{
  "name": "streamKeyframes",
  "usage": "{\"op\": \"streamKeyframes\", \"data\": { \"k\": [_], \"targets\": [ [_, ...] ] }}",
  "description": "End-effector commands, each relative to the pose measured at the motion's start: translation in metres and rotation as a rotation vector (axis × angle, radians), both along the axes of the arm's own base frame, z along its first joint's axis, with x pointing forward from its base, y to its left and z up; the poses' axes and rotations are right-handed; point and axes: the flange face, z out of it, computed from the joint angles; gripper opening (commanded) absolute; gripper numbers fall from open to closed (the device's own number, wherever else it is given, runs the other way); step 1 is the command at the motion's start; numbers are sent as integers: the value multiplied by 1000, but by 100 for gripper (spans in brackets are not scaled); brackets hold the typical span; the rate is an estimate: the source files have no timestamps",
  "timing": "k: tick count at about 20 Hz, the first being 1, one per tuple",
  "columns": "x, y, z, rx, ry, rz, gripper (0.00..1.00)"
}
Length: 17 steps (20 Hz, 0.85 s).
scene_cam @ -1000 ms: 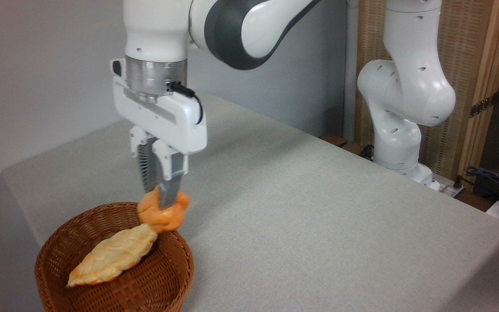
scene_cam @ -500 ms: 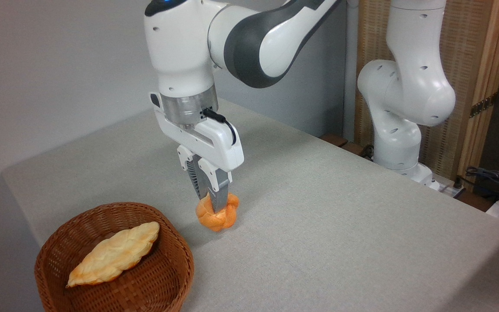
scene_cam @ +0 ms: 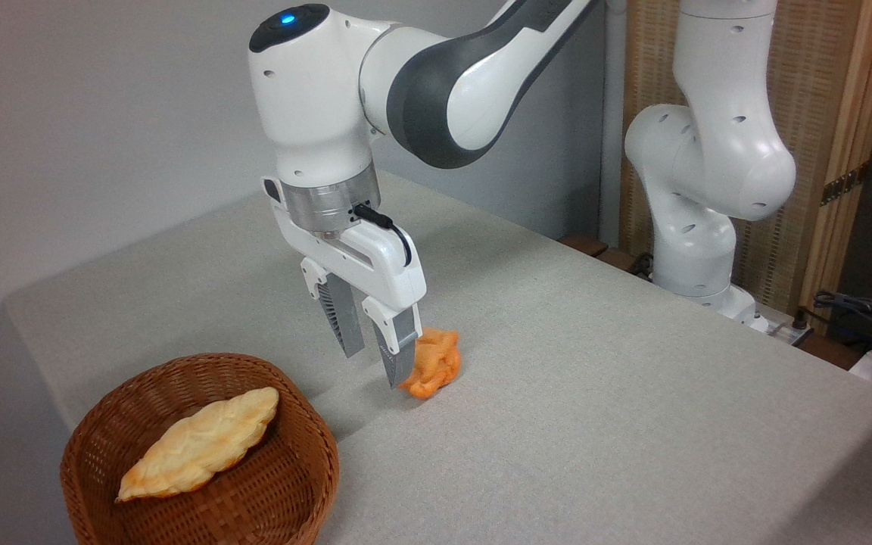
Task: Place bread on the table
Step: 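Lower the orange roll onto the table and open the gripper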
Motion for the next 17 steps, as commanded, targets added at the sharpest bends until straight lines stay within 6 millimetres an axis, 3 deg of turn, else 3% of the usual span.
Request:
{"op": "streamKeyframes", "data": {
  "k": [1,4,7,10,17],
  "targets": [
    [2,-4,27,-5,-51,-19,100],
    [9,-24,72,-15,-142,-45,100],
    [9,-42,101,-15,-195,-71,100],
    [9,-40,108,-16,-196,-56,100],
    [6,-23,97,-13,-106,-32,100]
  ]
}}
